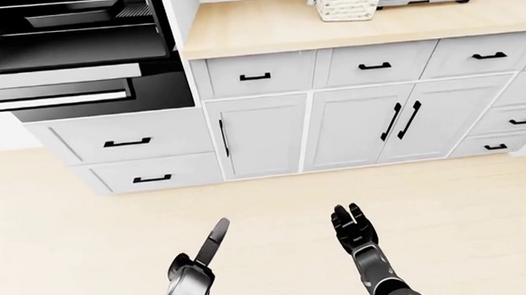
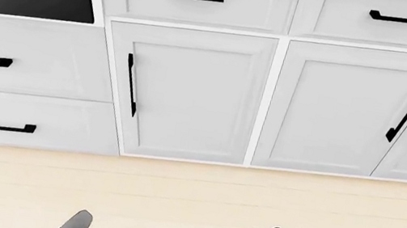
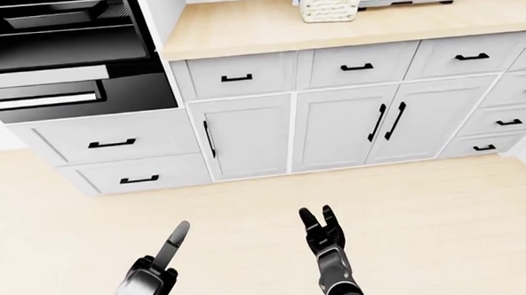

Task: Close the oven door.

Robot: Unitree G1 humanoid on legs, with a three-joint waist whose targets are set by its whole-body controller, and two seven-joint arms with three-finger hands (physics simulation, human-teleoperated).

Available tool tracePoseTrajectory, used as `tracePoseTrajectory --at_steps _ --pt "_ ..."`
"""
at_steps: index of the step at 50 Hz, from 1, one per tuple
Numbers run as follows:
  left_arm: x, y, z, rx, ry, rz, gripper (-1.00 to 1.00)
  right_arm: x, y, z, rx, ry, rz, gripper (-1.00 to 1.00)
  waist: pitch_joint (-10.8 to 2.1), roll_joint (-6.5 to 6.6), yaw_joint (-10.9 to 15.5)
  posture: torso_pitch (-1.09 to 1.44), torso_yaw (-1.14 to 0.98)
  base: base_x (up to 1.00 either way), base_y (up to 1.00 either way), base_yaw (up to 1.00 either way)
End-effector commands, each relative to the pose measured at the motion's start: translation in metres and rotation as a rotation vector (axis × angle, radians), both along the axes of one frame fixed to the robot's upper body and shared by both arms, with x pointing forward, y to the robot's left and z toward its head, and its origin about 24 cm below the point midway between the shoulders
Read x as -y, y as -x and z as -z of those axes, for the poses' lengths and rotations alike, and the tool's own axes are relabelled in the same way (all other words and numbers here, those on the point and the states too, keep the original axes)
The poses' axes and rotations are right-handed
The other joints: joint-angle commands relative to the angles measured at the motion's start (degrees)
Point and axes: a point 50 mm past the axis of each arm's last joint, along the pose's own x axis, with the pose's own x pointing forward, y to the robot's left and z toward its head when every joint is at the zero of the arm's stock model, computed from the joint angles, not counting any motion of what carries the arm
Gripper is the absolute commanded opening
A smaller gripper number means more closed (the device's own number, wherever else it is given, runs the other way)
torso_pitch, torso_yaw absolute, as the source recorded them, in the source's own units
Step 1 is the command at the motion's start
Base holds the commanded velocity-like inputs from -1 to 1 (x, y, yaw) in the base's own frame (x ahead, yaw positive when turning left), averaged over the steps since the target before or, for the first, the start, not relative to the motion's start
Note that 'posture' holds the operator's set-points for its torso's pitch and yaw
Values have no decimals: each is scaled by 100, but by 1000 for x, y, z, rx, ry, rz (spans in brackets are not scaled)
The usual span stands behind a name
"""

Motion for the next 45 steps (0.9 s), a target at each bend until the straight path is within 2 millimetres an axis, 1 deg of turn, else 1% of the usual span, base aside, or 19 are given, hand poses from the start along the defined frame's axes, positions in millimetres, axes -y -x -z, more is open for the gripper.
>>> tracePoseTrajectory --at_steps 1,7,12,13,15,16,18,21,25,27,29,30,31,32,36,42,43,44,45 --pt "-1 -6 -13 47 -8 -37 100 7 -16 -17 99 23 15 100 -121 -21 -3 0 0 0 0 0" --pt "1 -4 -13 -1 54 -134 100 13 -10 -12 73 15 51 100 -125 -29 2 0 0 0 0 0" --pt "5 -8 -15 65 154 -194 100 20 -12 -15 75 54 63 100 -147 -50 15 0 0 0 0 0" --pt "5 -8 -15 62 152 -196 100 21 -13 -16 79 61 64 100 -275 -55 11 0 0 0 11 0" --pt "5 -8 -15 68 156 -189 100 21 -15 -18 80 66 62 100 -158 -53 3 0 0 0 12 0" --pt "5 -8 -15 63 161 -191 100 22 -15 -19 83 71 60 100 -146 -14 -14 0 0 0 31 0" --pt "5 -9 -15 70 165 -180 100 23 -17 -20 84 75 61 100 -136 -139 -35 0 0 0 40 0" --pt "6 -9 -15 76 168 -180 100 23 -18 -22 91 80 60 100 -175 -171 -46 0 0 0 42 0" --pt "6 -9 -15 78 169 -180 100 22 -21 -24 95 87 52 100 -79 -190 -107 0 0 0 75 0" --pt "6 -9 -15 79 170 -182 100 21 -22 -25 96 86 51 100 -67 -91 -120 0 0 0 80 0" --pt "6 -9 -15 80 170 -184 100 21 -23 -26 96 88 49 100 -61 140 -119 0 0 0 80 0" --pt "5 -9 -15 80 167 -183 100 20 -24 -27 97 87 49 100 -100 345 -115 0 0 0 79 0" --pt "6 -9 -15 80 168 -183 100 20 -24 -27 95 89 47 100 -205 694 -74 0 0 0 80 0" --pt "5 -9 -15 81 167 -184 100 20 -24 -27 97 88 49 100 -46 355 -8 0 0 0 80 0" --pt "5 -9 -15 84 163 -182 100 20 -25 -28 99 89 47 100 -99 154 45 0 0 0 80 0" --pt "5 -10 -15 97 162 -179 100 21 -28 -31 105 93 47 100 22 -221 96 0 0 0 79 0" --pt "5 -10 -15 98 162 -179 100 21 -28 -31 106 93 45 100 12 -301 85 0 0 0 80 0" --pt "5 -10 -15 97 160 -179 100 20 -28 -31 107 93 42 100 -52 -470 67 0 0 0 80 0" --pt "5 -10 -15 98 159 -179 100 20 -29 -32 107 95 42 100 -11 -366 -26 0 0 0 80 0"
